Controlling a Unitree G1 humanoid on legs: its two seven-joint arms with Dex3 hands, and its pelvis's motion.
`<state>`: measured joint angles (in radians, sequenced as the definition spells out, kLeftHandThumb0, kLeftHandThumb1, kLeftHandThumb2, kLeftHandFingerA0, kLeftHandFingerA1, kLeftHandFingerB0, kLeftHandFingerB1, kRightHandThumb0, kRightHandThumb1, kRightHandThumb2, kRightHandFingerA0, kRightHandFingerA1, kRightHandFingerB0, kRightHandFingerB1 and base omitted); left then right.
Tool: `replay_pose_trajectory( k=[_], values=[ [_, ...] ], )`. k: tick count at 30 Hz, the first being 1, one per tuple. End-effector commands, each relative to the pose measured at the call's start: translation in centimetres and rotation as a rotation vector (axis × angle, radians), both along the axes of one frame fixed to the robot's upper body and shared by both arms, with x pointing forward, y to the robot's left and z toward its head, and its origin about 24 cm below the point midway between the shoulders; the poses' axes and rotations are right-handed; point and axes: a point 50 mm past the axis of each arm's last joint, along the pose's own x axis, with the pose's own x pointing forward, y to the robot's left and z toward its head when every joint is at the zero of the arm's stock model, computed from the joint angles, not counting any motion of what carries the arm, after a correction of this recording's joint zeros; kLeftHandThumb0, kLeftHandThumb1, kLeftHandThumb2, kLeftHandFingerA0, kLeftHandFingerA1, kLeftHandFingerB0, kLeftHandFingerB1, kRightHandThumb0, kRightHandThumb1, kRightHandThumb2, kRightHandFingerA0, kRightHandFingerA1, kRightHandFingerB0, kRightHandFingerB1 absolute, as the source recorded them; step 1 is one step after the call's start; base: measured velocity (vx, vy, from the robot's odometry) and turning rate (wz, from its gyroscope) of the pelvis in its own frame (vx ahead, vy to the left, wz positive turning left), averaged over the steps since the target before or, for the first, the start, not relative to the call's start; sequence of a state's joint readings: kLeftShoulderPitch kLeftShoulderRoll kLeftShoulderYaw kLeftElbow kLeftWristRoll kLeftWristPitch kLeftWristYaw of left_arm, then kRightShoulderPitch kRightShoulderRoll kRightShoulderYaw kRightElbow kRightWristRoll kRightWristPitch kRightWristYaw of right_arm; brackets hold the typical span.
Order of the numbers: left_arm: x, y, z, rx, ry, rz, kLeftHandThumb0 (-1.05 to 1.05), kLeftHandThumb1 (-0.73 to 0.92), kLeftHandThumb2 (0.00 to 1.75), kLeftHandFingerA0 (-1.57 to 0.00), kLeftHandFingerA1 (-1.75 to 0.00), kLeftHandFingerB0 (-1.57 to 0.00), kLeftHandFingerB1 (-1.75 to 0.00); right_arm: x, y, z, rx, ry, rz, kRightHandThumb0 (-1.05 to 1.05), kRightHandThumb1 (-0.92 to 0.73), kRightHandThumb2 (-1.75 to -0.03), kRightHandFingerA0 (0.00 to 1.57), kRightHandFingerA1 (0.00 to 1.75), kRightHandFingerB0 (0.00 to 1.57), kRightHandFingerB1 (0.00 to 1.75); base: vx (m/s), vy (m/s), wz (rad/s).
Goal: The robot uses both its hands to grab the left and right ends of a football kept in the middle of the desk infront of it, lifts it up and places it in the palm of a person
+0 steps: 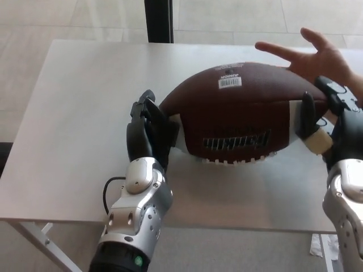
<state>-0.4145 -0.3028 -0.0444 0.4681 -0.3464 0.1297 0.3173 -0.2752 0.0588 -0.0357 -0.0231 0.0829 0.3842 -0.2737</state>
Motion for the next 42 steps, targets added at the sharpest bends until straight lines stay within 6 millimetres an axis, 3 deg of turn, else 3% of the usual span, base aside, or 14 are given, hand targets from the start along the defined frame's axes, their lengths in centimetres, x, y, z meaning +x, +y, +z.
replay_pose_trajectory(
  k=[1, 4, 5, 6, 10, 11, 12, 15, 16, 20, 22, 23, 27, 42],
  values=[
    [-0.5, -11.2, 6.5, -0.216, -0.020, -0.478, -0.76, 0.92, 1.06, -0.18, -0.67, -0.05, -0.29, 1.0, 9.7, 6.0, 0.267, -0.072, 0.457, -0.82, -0.85, -0.66, 0.70, 0.57, 0.49, 0.37, 0.00, 0.000, 0.00],
    [0.0, -10.7, 6.8, -0.182, -0.045, -0.494, -0.74, 0.92, 1.07, -0.22, -0.68, -0.05, -0.36, 1.0, 9.7, 6.5, 0.276, -0.072, 0.455, -0.81, -0.85, -0.66, 0.69, 0.57, 0.49, 0.38, 0.00, 0.000, 0.00],
    [0.1, -10.6, 6.8, -0.181, -0.039, -0.493, -0.72, 0.92, 1.03, -0.23, -0.67, -0.07, -0.37, 1.0, 9.6, 6.6, 0.283, -0.072, 0.456, -0.78, -0.66, -1.06, 0.63, 0.67, 0.42, 0.53, 0.00, 0.000, 0.00],
    [0.2, -10.4, 6.9, -0.183, -0.032, -0.494, -0.71, 0.92, 1.01, -0.27, -0.69, -0.08, -0.37, 1.0, 9.6, 6.7, 0.275, -0.074, 0.456, -0.82, -0.85, -0.66, 0.69, 0.57, 0.48, 0.38, 0.00, 0.000, 0.00],
    [1.2, -9.8, 7.8, -0.162, -0.049, -0.483, -0.74, 0.92, 0.90, -0.40, -0.70, -0.14, -0.39, 1.2, 9.4, 8.1, 0.252, -0.091, 0.418, -0.82, -0.89, -0.67, 0.77, 0.60, 0.53, 0.38, 0.00, 0.000, 0.00],
    [1.4, -9.6, 8.1, -0.158, -0.054, -0.477, -0.76, 0.92, 0.86, -0.44, -0.69, -0.19, -0.38, 1.4, 9.4, 8.5, 0.258, -0.093, 0.405, -0.79, -0.69, -1.10, 0.72, 0.68, 0.46, 0.54, 0.00, 0.000, 0.00],
    [1.6, -9.3, 8.6, -0.157, -0.060, -0.474, -0.75, 0.92, 0.85, -0.48, -0.69, -0.23, -0.39, 1.5, 9.3, 9.0, 0.253, -0.097, 0.391, -0.81, -0.89, -0.67, 0.77, 0.59, 0.53, 0.38, 0.00, 0.000, 0.00],
    [2.1, -8.9, 9.6, -0.184, -0.057, -0.451, -0.70, 0.81, 1.15, -0.58, -0.74, -0.24, -0.50, 1.9, 9.1, 9.9, 0.273, -0.093, 0.364, -0.78, -0.89, -0.67, 0.75, 0.56, 0.51, 0.38, 0.00, 0.000, 0.00],
    [3.0, -8.2, 10.9, -0.156, -0.101, -0.462, -0.73, 0.92, 0.74, -0.58, -0.60, -0.28, -0.33, 2.6, 8.8, 11.2, 0.337, -0.101, 0.339, -0.75, -0.91, -0.67, 0.77, 0.61, 0.49, 0.39, 0.00, 0.000, 0.00],
    [3.6, -7.4, 12.0, -0.144, -0.135, -0.449, -0.72, 0.92, 0.73, -0.60, -0.57, -0.31, -0.35, 3.2, 8.8, 12.4, 0.355, -0.095, 0.307, -0.75, -0.90, -0.68, 0.79, 0.61, 0.48, 0.39, 0.00, 0.000, 0.00],
    [3.7, -7.2, 12.8, -0.118, -0.160, -0.445, -0.70, 0.79, 1.12, -0.51, -0.65, -0.24, -0.49, 3.5, 8.7, 13.0, 0.375, -0.087, 0.277, -0.76, -0.88, -0.67, 0.75, 0.59, 0.51, 0.40, 0.00, 0.000, 0.00],
    [3.8, -7.2, 13.2, -0.119, -0.168, -0.437, -0.71, 0.92, 0.76, -0.56, -0.58, -0.30, -0.37, 3.6, 8.7, 13.3, 0.383, -0.088, 0.264, -0.75, -0.88, -0.67, 0.74, 0.59, 0.51, 0.40, 0.00, 0.000, 0.00],
    [4.3, -6.6, 14.1, -0.122, -0.164, -0.384, -0.74, 0.91, 0.67, -0.57, -0.57, -0.37, -0.36, 4.3, 8.3, 14.1, 0.394, -0.086, 0.246, -0.71, -0.90, -0.67, 0.76, 0.61, 0.50, 0.41, 0.00, 0.000, 0.00],
    [6.0, -4.6, 17.5, 0.737, -0.347, -0.520, -0.68, 0.92, 0.74, -0.57, -0.61, -0.53, -0.50, 5.8, 7.4, 16.2, 0.453, -0.126, 0.211, -0.70, -0.87, -0.67, 0.67, 0.73, 0.47, 0.46, 0.00, 0.000, 0.00]
  ],
)
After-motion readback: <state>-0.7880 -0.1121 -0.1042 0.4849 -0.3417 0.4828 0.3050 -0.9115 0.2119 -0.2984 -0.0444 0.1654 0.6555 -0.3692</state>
